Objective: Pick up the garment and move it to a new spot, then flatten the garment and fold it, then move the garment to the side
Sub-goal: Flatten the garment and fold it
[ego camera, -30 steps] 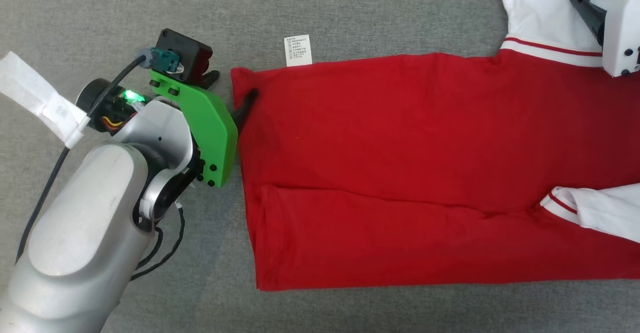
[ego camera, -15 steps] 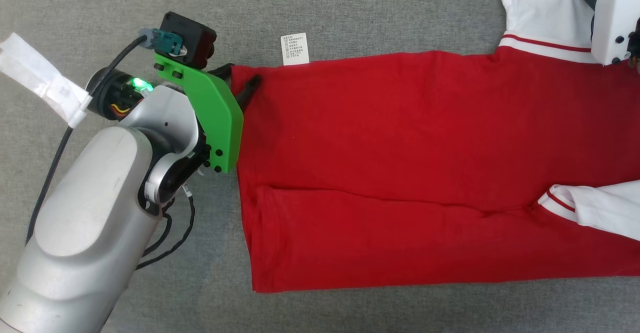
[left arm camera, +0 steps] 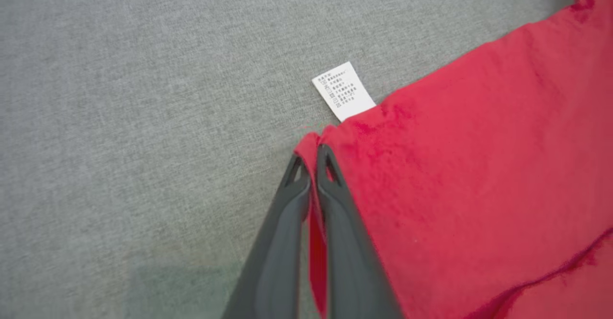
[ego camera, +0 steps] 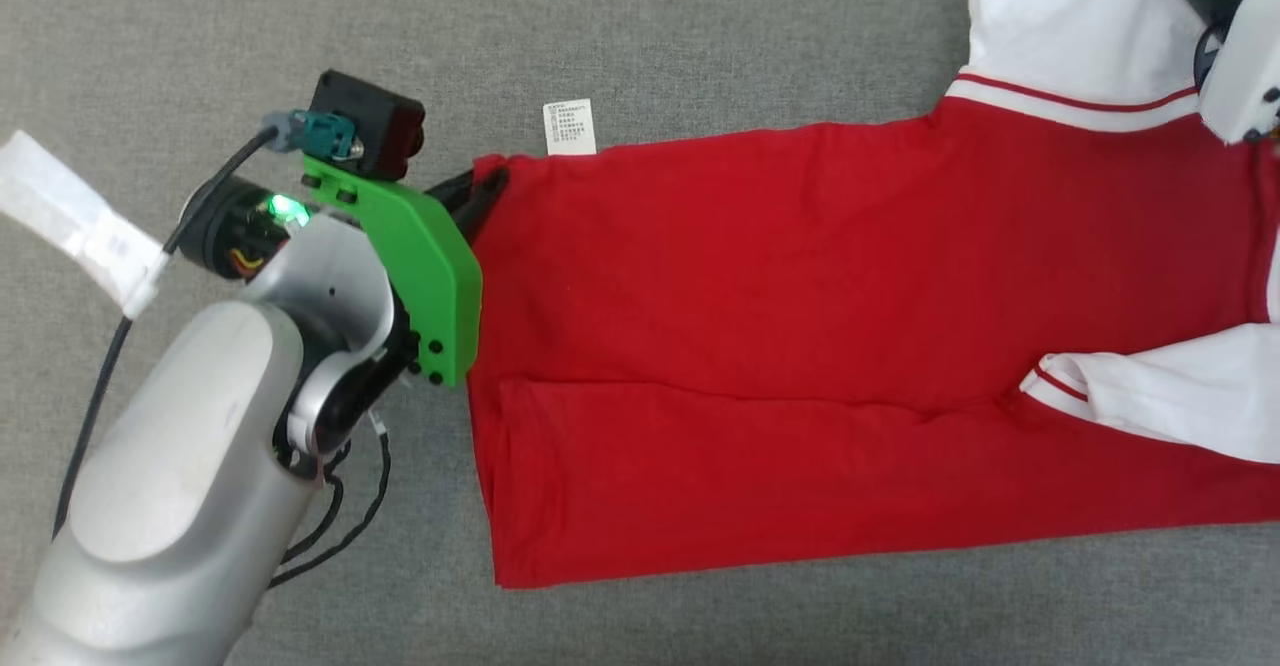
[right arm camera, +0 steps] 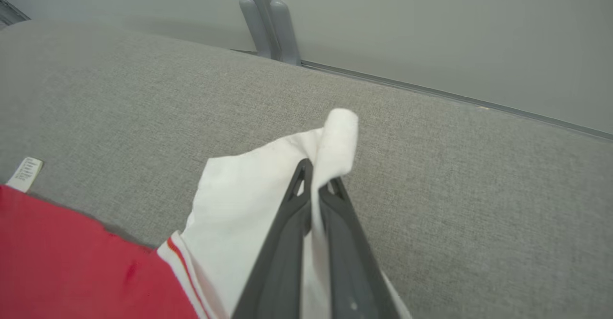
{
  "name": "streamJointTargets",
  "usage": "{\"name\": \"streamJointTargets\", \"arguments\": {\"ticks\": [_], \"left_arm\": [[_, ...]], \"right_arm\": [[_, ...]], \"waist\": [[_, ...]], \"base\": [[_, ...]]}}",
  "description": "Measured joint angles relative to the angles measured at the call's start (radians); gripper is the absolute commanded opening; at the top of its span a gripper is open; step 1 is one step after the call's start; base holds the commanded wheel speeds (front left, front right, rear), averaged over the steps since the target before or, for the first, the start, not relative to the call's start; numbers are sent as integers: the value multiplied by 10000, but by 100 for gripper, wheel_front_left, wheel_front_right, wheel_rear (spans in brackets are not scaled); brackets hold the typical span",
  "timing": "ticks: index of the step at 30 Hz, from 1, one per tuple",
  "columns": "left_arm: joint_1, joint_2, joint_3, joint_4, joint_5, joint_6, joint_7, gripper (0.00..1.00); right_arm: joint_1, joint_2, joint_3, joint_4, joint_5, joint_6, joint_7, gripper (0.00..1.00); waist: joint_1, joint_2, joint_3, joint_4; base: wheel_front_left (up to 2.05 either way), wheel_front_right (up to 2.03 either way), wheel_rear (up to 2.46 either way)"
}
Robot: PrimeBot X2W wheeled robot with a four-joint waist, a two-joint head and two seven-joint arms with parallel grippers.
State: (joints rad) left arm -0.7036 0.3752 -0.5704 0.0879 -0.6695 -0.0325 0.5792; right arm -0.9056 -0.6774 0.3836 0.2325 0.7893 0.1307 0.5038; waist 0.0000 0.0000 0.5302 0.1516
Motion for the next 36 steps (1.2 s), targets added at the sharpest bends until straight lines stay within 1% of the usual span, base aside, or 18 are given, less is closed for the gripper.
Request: {"name": "streamJointTargets", "arguments": {"ticks": [4,8,11,15,20,23,27,28,29,32,33,36], "left_arm": [[890,238,94,-568,-119,228,-291,0],[1964,489,236,-1233,-257,543,-543,0],[2931,750,453,-1705,-422,888,-740,0],[3943,949,667,-2163,-685,1235,-972,0],[4960,1131,673,-2502,-863,1469,-1047,0],[5377,1206,671,-2437,-888,1561,-1143,0],[5735,1210,656,-2368,-920,1576,-1377,0],[5747,1181,700,-2332,-899,1638,-1532,27],[5747,1160,734,-2313,-857,1651,-1680,100],[5772,966,704,-2148,-759,1651,-2065,100],[5807,947,650,-2054,-558,1687,-2266,100],[6157,974,426,-1745,-201,1841,-2429,100]], "right_arm": [[1347,-401,-249,-642,491,0,-821,0],[2995,-704,-487,-1365,740,0,-1358,0],[4315,-788,-771,-1756,807,0,-1701,0],[5652,-610,-1202,-2167,863,0,-2010,0],[6755,-44,-1317,-2376,757,0,-2050,0],[6986,293,-1177,-2301,594,0,-2050,0],[7030,464,-1099,-2100,349,0,-2136,0],[7031,477,-1093,-2013,284,0,-2144,24],[7031,477,-1085,-1962,111,0,-2169,100],[6992,477,-1076,-1649,-499,0,-2303,100],[6971,470,-1035,-1578,-696,0,-2376,100],[6970,395,-828,-1513,-892,0,-2282,100]], "waist": [[0,0,-514,-128],[0,0,-1097,-299],[-1,0,-1569,-493],[-1,0,-2095,-754],[-1,0,-2564,-1204],[-1,0,-2745,-1433],[-1,0,-2939,-1597],[-1,0,-2970,-1608],[-1,0,-2988,-1607],[-1,0,-3018,-1570],[-1,0,-3040,-1561],[-1,0,-3085,-1538]], "base": [[0,0,0],[0,0,0],[0,0,0],[0,0,0],[0,0,0],[0,0,0],[0,0,0],[0,0,0],[0,0,0],[0,0,0],[0,0,0],[0,0,0]]}}
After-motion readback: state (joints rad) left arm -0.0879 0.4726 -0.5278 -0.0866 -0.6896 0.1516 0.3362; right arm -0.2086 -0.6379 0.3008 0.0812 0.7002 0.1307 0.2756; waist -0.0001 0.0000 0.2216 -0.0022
